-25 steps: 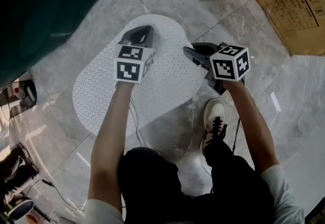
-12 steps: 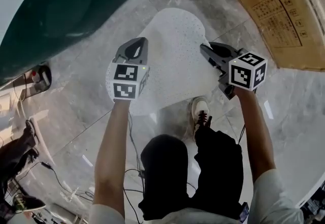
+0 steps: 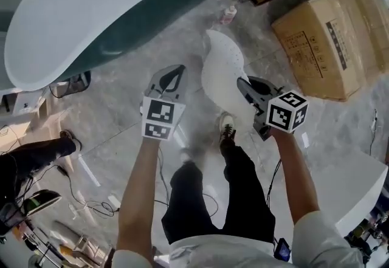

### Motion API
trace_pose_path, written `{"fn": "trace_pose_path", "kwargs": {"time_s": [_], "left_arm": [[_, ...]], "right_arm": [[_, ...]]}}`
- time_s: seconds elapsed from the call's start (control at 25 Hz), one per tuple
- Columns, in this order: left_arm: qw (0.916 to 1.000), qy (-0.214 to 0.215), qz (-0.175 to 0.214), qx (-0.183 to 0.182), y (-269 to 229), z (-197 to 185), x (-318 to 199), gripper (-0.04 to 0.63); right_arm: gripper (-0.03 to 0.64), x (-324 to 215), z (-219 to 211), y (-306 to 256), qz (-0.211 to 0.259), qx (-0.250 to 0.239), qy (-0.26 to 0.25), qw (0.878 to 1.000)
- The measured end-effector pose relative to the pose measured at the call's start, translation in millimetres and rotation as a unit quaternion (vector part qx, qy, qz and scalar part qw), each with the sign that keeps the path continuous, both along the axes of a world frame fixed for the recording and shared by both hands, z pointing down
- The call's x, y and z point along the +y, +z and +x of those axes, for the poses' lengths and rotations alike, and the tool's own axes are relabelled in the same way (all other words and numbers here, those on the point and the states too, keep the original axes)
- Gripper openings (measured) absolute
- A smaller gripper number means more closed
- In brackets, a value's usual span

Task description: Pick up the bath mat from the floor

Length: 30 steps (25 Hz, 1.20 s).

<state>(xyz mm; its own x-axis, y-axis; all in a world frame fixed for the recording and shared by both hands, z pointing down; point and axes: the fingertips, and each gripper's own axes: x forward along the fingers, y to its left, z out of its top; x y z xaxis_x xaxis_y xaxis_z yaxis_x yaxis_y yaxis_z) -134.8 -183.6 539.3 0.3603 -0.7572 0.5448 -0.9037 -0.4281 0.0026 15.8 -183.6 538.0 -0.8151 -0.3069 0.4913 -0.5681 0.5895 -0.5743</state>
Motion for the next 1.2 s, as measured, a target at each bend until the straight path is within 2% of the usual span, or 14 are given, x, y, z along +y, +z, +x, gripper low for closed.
{"fn": "trace_pose_path", "kwargs": {"time_s": [0.12,0.24,0.44,0.56,0.68,0.88,1.08,1.2], "left_arm": [[0.9992,-0.036,0.019,0.002,-77,-23,15,0.018],[0.9974,-0.063,0.035,0.008,-148,-49,35,0.018],[0.9948,-0.084,0.056,0.014,-268,-67,81,0.018],[0.9926,-0.073,0.095,0.017,-340,-71,102,0.018],[0.9867,-0.064,0.149,0.014,-401,-71,119,0.018],[0.9741,-0.063,0.217,-0.003,-492,-76,158,0.019],[0.9629,-0.045,0.266,0.016,-579,-94,192,0.019],[0.9568,-0.046,0.287,0.015,-604,-91,219,0.018]], "right_arm": [[0.034,10,-10,-75,-0.003,-0.034,0.011,0.999],[0.034,24,-17,-151,0.017,-0.046,0.026,0.998],[0.034,46,4,-292,0.085,-0.032,0.063,0.994],[0.034,57,15,-372,0.136,-0.035,0.083,0.987],[0.034,64,25,-450,0.196,-0.058,0.098,0.974],[0.034,103,10,-555,0.284,-0.052,0.073,0.955],[0.034,137,-33,-634,0.327,-0.054,0.046,0.943],[0.034,160,-38,-657,0.343,-0.065,0.043,0.936]]}}
